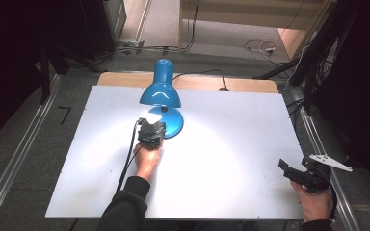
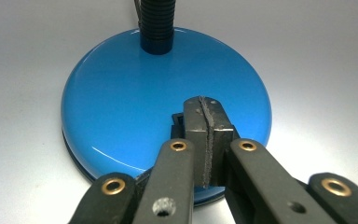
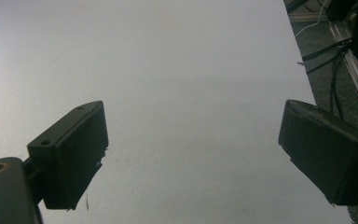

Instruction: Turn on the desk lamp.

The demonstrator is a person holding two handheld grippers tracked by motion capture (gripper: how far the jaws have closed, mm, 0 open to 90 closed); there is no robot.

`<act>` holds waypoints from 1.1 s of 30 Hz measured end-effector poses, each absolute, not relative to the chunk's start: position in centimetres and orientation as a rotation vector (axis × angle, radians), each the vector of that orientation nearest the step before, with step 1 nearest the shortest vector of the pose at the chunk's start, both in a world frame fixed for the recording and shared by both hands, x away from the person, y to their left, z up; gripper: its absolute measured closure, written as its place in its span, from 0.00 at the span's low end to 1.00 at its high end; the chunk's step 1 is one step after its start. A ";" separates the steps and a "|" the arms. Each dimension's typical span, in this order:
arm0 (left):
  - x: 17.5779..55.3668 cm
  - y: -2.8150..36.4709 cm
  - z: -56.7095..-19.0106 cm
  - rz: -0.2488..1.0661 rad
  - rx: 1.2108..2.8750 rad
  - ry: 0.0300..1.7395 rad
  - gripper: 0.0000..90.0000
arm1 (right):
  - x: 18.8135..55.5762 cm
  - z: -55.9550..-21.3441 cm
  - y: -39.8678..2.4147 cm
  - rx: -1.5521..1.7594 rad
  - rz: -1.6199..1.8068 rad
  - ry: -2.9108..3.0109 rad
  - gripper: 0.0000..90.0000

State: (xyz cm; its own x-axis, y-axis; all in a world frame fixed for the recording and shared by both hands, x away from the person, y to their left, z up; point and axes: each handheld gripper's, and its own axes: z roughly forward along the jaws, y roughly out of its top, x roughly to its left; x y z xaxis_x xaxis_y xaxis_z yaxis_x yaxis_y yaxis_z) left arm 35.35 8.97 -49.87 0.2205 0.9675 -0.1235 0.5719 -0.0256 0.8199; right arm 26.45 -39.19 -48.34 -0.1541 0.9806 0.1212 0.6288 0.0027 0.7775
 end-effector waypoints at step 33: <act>34.8 10.6 -49.0 0.551 1.697 1.433 0.69 | 26.5 -48.4 -39.2 1.668 1.002 1.823 0.08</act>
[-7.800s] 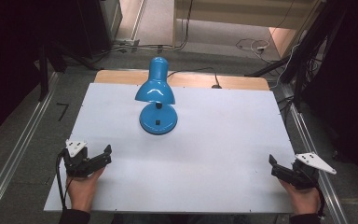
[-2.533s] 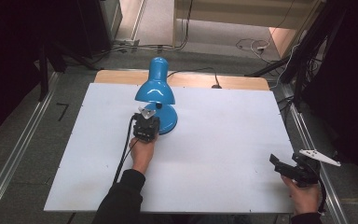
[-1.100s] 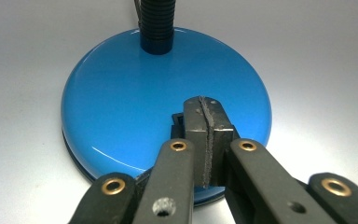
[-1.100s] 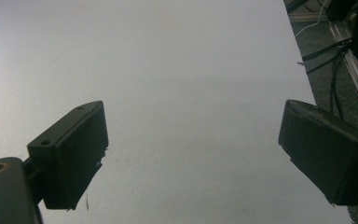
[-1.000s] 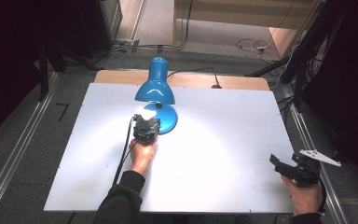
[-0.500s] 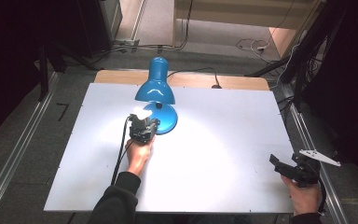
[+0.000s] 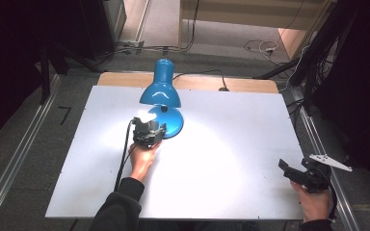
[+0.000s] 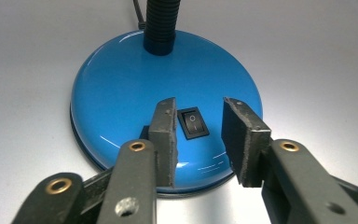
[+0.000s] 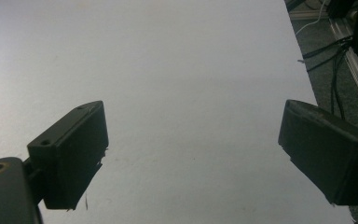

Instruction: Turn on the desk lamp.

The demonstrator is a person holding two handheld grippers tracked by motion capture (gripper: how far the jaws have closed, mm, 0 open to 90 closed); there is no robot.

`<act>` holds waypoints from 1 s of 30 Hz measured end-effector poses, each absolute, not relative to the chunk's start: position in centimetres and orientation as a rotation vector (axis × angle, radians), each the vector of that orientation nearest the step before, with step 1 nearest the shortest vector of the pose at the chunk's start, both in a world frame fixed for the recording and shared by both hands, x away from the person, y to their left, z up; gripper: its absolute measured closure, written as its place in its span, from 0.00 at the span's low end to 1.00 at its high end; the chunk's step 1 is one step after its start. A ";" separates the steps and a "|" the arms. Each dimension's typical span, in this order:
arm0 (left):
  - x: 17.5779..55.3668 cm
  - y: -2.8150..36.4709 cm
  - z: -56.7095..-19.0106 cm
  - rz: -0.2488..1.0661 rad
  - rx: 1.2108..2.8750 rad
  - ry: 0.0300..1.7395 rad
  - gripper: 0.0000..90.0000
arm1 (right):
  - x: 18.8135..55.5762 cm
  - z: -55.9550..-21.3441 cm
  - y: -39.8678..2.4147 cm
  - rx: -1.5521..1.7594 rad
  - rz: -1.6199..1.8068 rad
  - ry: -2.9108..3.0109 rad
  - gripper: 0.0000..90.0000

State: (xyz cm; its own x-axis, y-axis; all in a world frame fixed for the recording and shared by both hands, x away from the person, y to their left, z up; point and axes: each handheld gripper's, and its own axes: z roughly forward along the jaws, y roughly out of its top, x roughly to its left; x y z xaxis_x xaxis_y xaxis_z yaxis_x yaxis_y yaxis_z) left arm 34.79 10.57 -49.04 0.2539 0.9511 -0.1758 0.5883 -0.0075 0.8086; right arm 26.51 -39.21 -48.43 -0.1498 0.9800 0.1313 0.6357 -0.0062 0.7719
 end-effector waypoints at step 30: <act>33.2 11.6 -48.5 0.541 1.679 1.408 0.45 | 26.4 -48.5 -39.2 1.679 0.995 1.825 0.08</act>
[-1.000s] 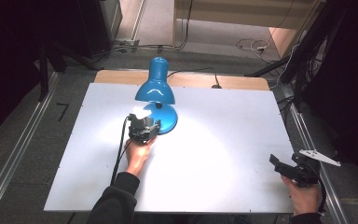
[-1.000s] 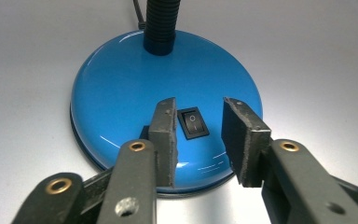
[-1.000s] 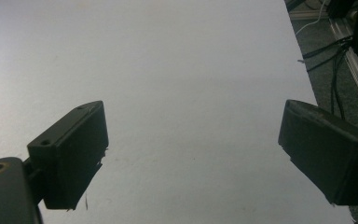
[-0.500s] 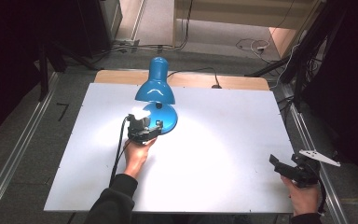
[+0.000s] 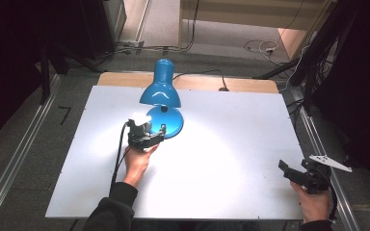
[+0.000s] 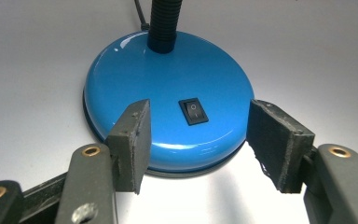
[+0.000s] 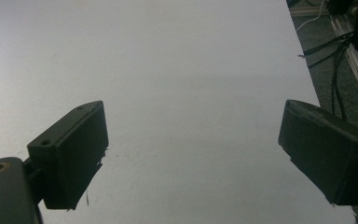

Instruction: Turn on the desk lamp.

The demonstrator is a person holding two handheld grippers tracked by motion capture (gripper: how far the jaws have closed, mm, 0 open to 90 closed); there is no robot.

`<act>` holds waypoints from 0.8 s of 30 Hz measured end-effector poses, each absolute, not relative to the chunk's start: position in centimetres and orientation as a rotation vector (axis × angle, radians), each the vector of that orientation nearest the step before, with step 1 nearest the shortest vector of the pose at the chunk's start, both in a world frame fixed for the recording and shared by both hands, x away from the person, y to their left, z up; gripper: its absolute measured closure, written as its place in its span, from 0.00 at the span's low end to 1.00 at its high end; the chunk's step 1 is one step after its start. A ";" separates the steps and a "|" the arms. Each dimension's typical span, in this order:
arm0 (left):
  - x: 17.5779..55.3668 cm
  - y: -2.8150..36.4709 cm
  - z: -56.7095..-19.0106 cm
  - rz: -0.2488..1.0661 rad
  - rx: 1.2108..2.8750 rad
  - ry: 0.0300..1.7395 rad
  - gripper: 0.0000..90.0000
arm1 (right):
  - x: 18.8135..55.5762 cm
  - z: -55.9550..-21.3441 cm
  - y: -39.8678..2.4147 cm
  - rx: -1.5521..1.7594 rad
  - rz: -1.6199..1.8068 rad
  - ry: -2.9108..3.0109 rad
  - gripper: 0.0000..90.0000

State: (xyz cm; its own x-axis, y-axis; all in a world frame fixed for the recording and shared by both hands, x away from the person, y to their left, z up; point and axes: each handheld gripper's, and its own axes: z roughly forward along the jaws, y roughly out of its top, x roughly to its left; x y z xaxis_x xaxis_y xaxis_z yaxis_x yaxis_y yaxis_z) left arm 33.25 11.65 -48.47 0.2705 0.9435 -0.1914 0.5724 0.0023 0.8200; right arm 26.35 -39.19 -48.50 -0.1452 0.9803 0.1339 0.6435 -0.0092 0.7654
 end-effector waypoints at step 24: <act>31.0 13.9 -48.2 0.541 1.671 1.396 0.44 | 26.2 -48.6 -39.3 1.681 0.991 1.832 0.08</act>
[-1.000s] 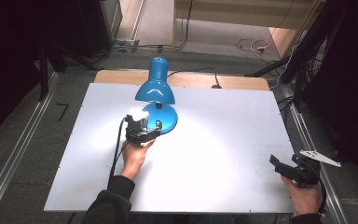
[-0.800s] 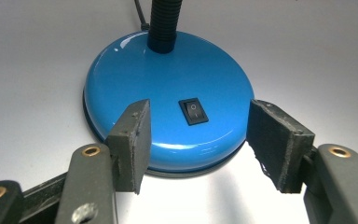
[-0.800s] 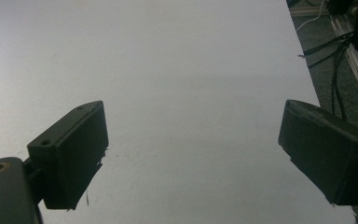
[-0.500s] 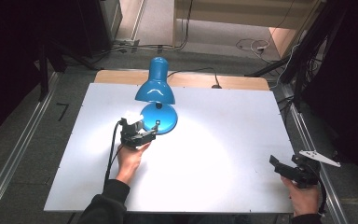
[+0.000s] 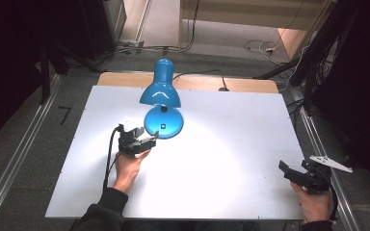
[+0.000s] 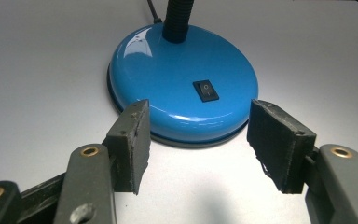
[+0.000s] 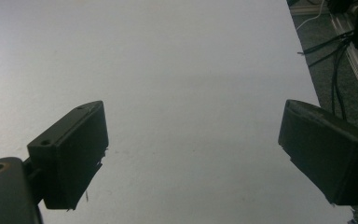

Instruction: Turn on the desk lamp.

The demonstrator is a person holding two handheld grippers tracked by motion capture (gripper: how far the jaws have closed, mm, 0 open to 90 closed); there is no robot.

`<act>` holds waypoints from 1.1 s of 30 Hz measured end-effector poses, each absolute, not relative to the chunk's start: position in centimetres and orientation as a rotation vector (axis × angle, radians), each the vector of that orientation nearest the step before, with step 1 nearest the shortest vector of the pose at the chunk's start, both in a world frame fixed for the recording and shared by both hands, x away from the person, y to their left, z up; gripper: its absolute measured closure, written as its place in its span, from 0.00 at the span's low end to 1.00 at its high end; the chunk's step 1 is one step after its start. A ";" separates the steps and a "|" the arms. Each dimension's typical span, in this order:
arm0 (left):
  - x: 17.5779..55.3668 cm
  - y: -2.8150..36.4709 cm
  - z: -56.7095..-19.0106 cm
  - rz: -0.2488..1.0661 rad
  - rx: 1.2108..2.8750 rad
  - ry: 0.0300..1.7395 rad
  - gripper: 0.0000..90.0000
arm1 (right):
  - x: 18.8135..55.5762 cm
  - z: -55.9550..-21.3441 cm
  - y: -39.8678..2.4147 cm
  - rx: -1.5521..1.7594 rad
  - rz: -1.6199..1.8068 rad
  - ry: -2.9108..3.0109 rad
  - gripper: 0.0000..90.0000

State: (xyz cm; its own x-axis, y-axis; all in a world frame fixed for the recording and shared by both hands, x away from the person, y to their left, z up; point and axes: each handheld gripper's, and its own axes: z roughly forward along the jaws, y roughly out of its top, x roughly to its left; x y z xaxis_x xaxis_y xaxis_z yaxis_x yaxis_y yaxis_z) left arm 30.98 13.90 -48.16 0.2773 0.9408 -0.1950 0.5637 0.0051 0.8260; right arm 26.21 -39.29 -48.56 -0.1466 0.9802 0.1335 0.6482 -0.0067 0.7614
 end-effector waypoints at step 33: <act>27.1 18.7 -47.8 0.574 1.641 1.441 0.40 | 26.1 -48.5 -39.3 1.687 0.994 1.835 0.08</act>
